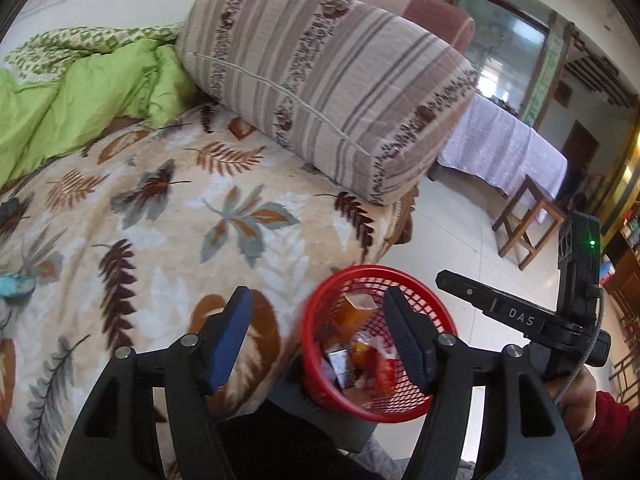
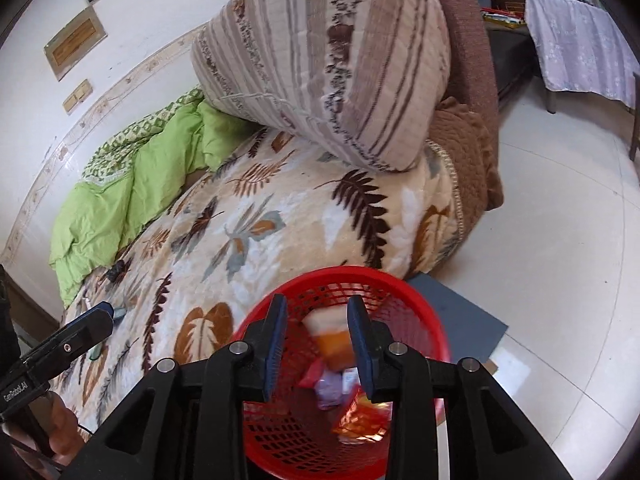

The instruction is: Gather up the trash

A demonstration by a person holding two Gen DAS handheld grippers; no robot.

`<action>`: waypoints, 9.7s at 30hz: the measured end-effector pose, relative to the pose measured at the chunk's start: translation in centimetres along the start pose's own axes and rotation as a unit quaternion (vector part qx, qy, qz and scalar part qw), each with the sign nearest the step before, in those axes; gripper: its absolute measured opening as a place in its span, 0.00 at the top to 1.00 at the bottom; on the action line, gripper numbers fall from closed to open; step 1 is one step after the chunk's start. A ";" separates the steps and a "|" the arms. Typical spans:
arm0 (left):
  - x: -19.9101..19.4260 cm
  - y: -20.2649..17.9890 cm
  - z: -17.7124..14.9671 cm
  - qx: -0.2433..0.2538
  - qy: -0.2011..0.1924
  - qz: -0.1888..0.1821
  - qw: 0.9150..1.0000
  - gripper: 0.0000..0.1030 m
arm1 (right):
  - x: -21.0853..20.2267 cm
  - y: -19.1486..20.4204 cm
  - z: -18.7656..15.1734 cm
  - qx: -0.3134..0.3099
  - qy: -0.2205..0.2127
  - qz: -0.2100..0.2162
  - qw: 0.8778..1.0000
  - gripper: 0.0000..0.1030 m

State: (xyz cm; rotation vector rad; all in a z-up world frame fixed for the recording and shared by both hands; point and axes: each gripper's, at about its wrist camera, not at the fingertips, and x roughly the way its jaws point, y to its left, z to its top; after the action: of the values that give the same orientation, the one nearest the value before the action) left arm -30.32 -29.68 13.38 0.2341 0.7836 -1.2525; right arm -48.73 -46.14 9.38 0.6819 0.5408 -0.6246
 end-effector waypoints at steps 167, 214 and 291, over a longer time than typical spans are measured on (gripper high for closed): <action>-13.8 26.7 -10.2 -0.168 -0.061 0.405 0.896 0.70 | 14.5 38.9 -10.7 -0.345 0.069 0.233 0.907 0.88; -14.1 26.2 -10.0 -0.163 -0.072 0.406 0.896 0.70 | 14.6 38.5 -10.3 -0.343 0.071 0.233 0.907 0.88; -9.1 11.7 -4.1 -0.079 -0.073 0.147 0.983 0.70 | 2.3 17.0 -2.8 -0.185 -0.007 0.171 0.968 0.88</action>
State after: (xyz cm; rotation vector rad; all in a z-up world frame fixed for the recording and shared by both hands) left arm -22.22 -16.65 13.35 0.1209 0.6891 -0.9134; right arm -36.27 -34.55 13.00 0.4022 0.4946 -0.1949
